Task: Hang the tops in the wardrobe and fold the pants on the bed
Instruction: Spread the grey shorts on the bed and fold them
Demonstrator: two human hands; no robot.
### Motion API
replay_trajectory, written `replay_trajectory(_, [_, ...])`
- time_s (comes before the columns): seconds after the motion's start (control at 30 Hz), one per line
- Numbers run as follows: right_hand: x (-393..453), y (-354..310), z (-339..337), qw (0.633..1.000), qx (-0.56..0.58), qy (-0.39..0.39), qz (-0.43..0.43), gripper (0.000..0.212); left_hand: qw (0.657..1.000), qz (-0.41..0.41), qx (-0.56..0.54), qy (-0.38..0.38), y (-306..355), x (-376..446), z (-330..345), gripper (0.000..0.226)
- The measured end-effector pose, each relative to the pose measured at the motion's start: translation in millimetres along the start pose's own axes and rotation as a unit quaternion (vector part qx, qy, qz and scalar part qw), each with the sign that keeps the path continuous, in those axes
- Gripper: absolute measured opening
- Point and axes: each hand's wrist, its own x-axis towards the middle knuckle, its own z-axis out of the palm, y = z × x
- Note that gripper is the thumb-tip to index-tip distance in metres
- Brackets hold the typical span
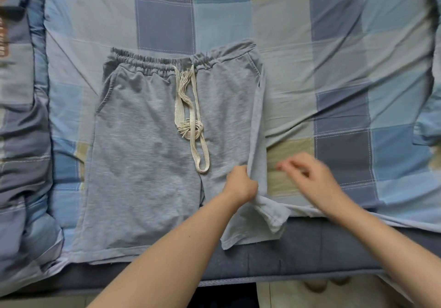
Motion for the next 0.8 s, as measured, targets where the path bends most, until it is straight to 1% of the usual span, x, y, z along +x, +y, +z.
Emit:
replay_trajectory(0.03, [20,-6,-4,0.999,-0.009,0.041,0.033,0.015,1.0,-0.002,-0.012,-0.017,-5,-5,1,0.02])
replay_trajectory(0.07, [43,-10,-6,0.996,-0.022,0.054,0.071,0.021,0.999,-0.004,-0.022,-0.032,-9,-10,3,0.018])
replay_trajectory(0.1, [68,-15,-5,0.993,-0.017,0.048,0.109,0.028,0.999,-0.002,-0.031,-0.043,-14,-14,5,0.018])
replay_trajectory(0.17, [118,-27,4,0.984,0.035,0.032,0.172,0.04,0.997,0.017,-0.036,-0.061,-24,-20,9,0.021])
replay_trajectory(0.2, [141,-35,12,0.979,0.065,0.035,0.192,0.04,0.997,0.031,-0.029,-0.064,-29,-23,8,0.022])
replay_trajectory(0.23, [160,-43,19,0.972,0.1,0.047,0.207,0.04,0.997,0.043,-0.017,-0.067,-33,-26,8,0.023])
replay_trajectory(0.27, [177,-49,24,0.963,0.137,0.062,0.222,0.044,0.996,0.053,-0.008,-0.071,-38,-28,8,0.025])
replay_trajectory(0.3, [193,-54,27,0.958,0.159,0.081,0.225,0.052,0.995,0.059,0.001,-0.076,-42,-31,7,0.029])
replay_trajectory(0.33, [206,-62,32,0.958,0.156,0.096,0.22,0.058,0.995,0.065,0.003,-0.08,-49,-33,5,0.032])
replay_trajectory(0.37, [219,-68,34,0.959,0.157,0.109,0.208,0.056,0.994,0.07,0.006,-0.082,-53,-37,1,0.034])
replay_trajectory(0.43, [239,-79,38,0.954,0.167,0.141,0.203,0.034,0.994,0.078,-0.004,-0.079,-66,-45,-13,0.037])
replay_trajectory(0.5, [249,-94,42,0.939,0.19,0.189,0.218,0.02,0.995,0.078,-0.008,-0.064,-81,-54,-34,0.038])
replay_trajectory(0.57, [252,-116,51,0.948,0.146,0.234,0.159,0.008,0.996,0.069,-0.02,-0.045,-101,-65,-57,0.036])
replay_trajectory(0.63, [247,-149,71,0.962,0.13,0.223,0.087,0.026,0.998,0.051,-0.034,-0.024,-124,-82,-86,0.041])
replay_trajectory(0.67, [242,-165,82,0.967,0.128,0.208,0.068,0.031,0.999,0.041,-0.031,-0.012,-138,-91,-100,0.043])
replay_trajectory(0.77, [235,-215,123,0.981,0.132,0.139,0.036,0.033,0.998,0.011,-0.045,0.033,-183,-115,-146,0.039])
replay_trajectory(0.8, [232,-232,139,0.983,0.139,0.112,0.034,0.033,0.997,-0.006,-0.05,0.061,-200,-121,-160,0.036])
